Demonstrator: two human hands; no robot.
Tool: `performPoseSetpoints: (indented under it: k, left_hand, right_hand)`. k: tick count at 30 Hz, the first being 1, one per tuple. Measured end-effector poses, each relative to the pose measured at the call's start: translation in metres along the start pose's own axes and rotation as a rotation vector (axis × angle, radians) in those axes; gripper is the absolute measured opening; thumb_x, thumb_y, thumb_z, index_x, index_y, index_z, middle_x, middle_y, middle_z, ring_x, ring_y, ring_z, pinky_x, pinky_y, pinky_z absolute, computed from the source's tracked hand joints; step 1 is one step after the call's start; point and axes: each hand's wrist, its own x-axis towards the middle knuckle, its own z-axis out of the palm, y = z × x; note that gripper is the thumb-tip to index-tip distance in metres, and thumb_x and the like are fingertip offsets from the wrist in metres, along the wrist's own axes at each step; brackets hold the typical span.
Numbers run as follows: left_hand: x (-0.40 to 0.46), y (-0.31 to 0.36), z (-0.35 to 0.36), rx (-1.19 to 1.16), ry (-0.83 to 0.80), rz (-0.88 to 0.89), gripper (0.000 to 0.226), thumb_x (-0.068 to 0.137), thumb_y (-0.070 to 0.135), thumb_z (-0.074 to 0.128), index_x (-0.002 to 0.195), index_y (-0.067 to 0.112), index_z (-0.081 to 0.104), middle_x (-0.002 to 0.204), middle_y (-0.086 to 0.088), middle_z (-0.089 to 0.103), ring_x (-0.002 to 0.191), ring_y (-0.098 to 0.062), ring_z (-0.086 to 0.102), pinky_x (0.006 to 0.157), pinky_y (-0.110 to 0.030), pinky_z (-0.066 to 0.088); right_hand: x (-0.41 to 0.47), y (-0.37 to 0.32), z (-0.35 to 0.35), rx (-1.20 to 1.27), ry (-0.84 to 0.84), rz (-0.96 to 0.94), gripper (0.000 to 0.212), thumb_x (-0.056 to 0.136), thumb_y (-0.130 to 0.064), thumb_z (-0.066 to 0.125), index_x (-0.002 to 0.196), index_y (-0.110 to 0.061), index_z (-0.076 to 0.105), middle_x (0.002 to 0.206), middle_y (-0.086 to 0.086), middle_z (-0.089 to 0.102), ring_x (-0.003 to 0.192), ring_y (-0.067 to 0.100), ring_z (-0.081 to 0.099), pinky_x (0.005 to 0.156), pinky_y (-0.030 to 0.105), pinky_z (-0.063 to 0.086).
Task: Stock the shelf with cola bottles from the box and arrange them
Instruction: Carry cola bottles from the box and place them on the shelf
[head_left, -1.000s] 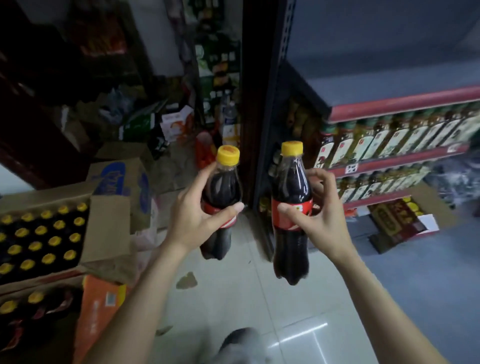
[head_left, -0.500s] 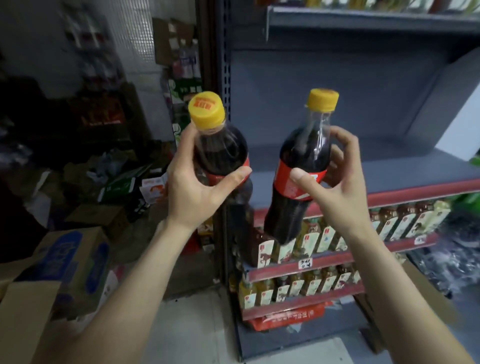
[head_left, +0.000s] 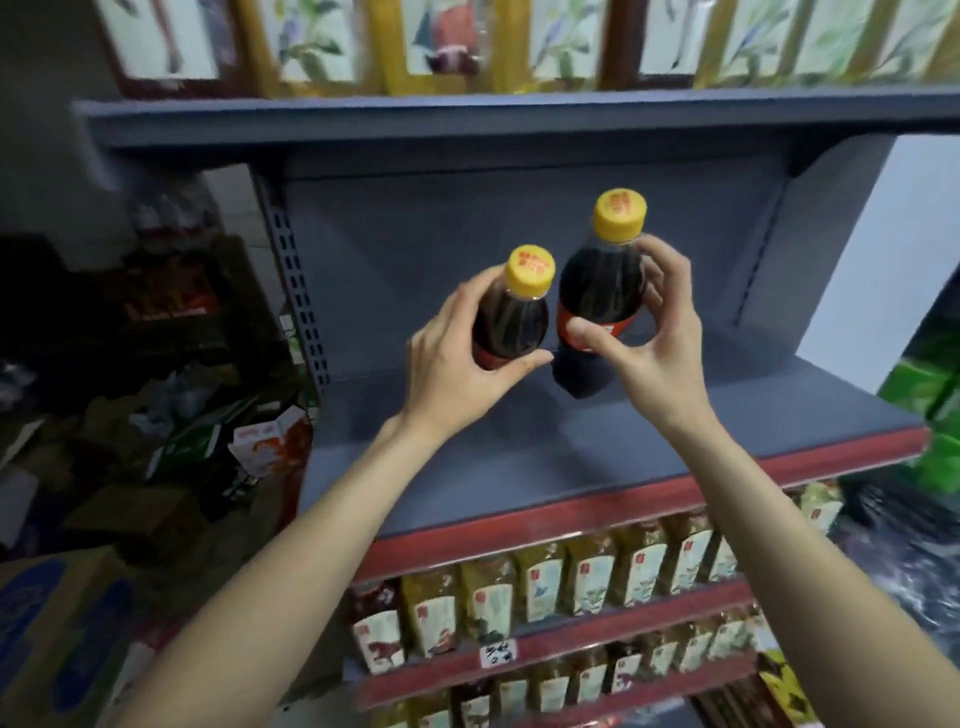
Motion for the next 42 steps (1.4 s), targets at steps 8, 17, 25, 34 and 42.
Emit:
performPoseSetpoints:
  k: [8,17,25,34,42]
  left_hand:
    - [0.037,0.038,0.143,0.211,-0.037,-0.112,0.078,0.064,0.065,0.066,0.127,0.027,0.04,0.124,0.0,0.064,0.103,-0.028,0.065,0.072,-0.038,0.054]
    - [0.085,0.067,0.271,0.115,-0.039,-0.365,0.084,0.066,0.063,0.072,0.136,0.023,0.044,0.125,0.001,0.064,0.113,-0.027,0.061,0.091,-0.042,0.05]
    - [0.107,0.065,0.347,0.244,-0.005,-0.448,0.081,0.073,0.064,0.068,0.139,0.028,0.038,0.117,-0.002,0.068,0.105,-0.033,0.063,0.082,-0.039,0.048]
    - [0.139,0.026,0.378,0.005,-0.147,-0.53,0.08,0.075,0.039,0.078,0.142,0.024,0.037,0.137,-0.006,0.05,0.125,-0.023,0.049,0.103,-0.04,0.041]
    - [0.148,0.012,0.373,-0.011,-0.245,-0.576,0.076,0.085,0.021,0.07,0.148,0.016,0.027,0.146,-0.016,0.03,0.135,-0.027,0.036,0.107,-0.029,0.031]
  right_hand:
    - [0.038,0.104,-0.122,-0.095,-0.065,0.023,0.066,0.075,-0.021,0.082,0.128,-0.022,0.044,0.125,-0.012,0.052,0.119,0.002,0.051,0.1,0.021,0.04]
    - [0.086,0.199,-0.203,-0.046,-0.045,0.206,0.06,0.077,-0.027,0.081,0.125,-0.026,0.044,0.107,-0.027,0.06,0.102,0.0,0.062,0.092,0.03,0.052]
    - [0.108,0.252,-0.206,-0.089,0.03,0.227,0.063,0.076,-0.043,0.075,0.129,-0.03,0.042,0.117,-0.014,0.064,0.105,0.008,0.063,0.092,0.04,0.051]
    - [0.133,0.301,-0.205,-0.177,-0.06,0.355,0.07,0.082,-0.035,0.072,0.141,-0.03,0.036,0.128,-0.005,0.06,0.117,0.02,0.057,0.097,0.033,0.042]
    - [0.125,0.312,-0.207,-0.15,-0.154,0.445,0.083,0.087,-0.021,0.066,0.152,-0.025,0.015,0.146,0.002,0.044,0.131,0.023,0.046,0.107,0.041,0.038]
